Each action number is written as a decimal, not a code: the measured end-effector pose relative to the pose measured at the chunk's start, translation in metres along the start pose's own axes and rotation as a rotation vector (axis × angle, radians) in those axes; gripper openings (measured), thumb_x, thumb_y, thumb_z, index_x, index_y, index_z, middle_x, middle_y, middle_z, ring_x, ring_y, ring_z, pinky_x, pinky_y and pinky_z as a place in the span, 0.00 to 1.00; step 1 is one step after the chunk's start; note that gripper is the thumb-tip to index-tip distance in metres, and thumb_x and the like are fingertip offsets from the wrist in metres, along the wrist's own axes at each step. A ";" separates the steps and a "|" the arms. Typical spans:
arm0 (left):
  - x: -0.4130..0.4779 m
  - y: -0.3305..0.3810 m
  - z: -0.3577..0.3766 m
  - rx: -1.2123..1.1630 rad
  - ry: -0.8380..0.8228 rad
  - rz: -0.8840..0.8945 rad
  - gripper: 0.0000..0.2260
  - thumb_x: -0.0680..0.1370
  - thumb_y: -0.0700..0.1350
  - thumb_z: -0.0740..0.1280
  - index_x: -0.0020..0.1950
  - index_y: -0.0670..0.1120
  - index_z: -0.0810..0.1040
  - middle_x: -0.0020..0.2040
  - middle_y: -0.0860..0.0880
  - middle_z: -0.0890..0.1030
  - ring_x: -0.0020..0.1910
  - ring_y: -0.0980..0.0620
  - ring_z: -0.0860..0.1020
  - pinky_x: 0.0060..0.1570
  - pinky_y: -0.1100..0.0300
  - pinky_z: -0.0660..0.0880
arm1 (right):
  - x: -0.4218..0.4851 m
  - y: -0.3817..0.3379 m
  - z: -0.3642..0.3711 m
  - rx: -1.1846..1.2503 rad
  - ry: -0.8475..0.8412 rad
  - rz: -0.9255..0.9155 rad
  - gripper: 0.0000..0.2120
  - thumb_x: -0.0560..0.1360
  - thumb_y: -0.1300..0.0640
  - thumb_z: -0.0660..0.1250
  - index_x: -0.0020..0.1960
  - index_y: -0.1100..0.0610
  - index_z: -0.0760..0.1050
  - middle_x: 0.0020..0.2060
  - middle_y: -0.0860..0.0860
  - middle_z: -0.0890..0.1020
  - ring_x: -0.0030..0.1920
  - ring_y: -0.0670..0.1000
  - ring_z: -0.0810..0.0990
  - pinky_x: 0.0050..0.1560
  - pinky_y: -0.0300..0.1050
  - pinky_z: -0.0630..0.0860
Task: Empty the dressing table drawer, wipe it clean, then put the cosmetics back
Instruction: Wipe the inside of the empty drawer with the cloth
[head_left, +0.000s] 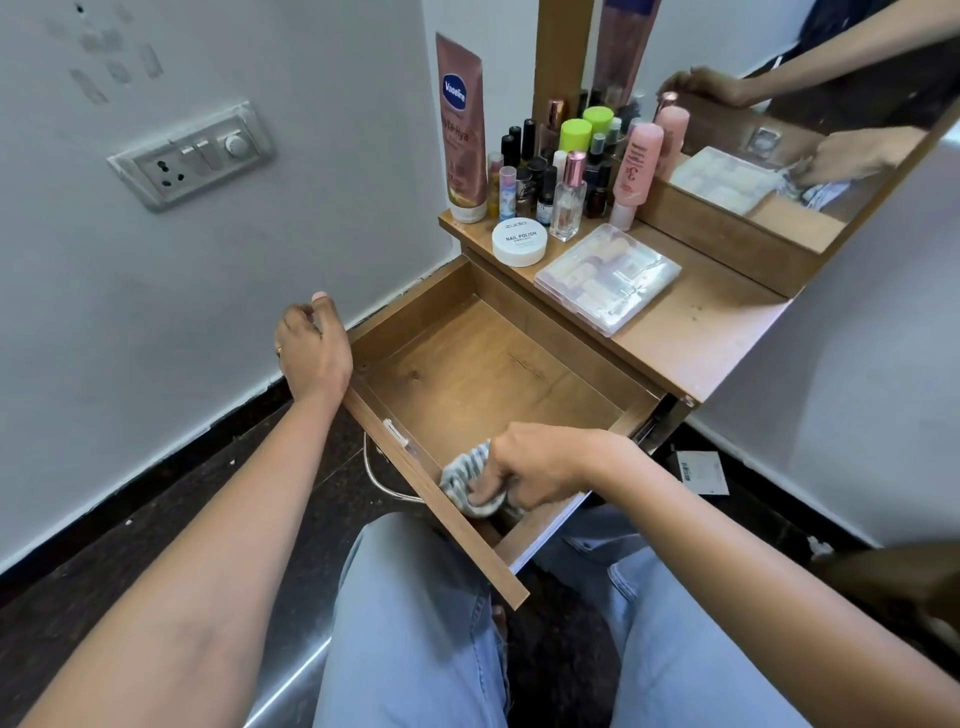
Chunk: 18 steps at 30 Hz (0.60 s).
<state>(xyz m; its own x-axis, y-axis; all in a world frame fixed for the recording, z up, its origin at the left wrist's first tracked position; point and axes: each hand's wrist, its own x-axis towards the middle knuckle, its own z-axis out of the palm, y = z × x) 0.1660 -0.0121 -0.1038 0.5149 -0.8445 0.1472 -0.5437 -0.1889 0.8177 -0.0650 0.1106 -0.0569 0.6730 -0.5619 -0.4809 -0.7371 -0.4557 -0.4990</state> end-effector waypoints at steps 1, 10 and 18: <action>0.001 0.000 0.000 0.005 -0.001 0.001 0.35 0.75 0.64 0.46 0.53 0.33 0.74 0.52 0.34 0.78 0.54 0.35 0.75 0.56 0.43 0.70 | -0.006 -0.004 0.003 -0.088 0.013 0.003 0.23 0.69 0.71 0.61 0.58 0.55 0.82 0.53 0.49 0.84 0.46 0.50 0.80 0.46 0.40 0.75; -0.005 0.004 -0.003 0.071 -0.038 -0.008 0.27 0.79 0.59 0.50 0.61 0.38 0.72 0.62 0.40 0.75 0.63 0.39 0.70 0.65 0.43 0.65 | -0.037 -0.030 0.032 -0.551 0.154 -0.025 0.14 0.75 0.66 0.58 0.54 0.53 0.78 0.30 0.47 0.66 0.43 0.51 0.62 0.30 0.40 0.56; -0.006 0.003 -0.003 0.103 -0.059 0.004 0.26 0.80 0.58 0.51 0.64 0.39 0.71 0.64 0.40 0.73 0.65 0.39 0.69 0.64 0.45 0.65 | -0.063 0.026 0.097 -0.520 0.725 -0.195 0.22 0.73 0.62 0.56 0.61 0.48 0.79 0.61 0.39 0.78 0.42 0.48 0.70 0.41 0.41 0.71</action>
<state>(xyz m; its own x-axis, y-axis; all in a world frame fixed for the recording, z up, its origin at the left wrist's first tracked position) 0.1639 -0.0062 -0.1007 0.4744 -0.8728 0.1151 -0.6125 -0.2333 0.7553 -0.1205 0.2007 -0.1091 0.7144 -0.6585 0.2366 -0.6674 -0.7428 -0.0520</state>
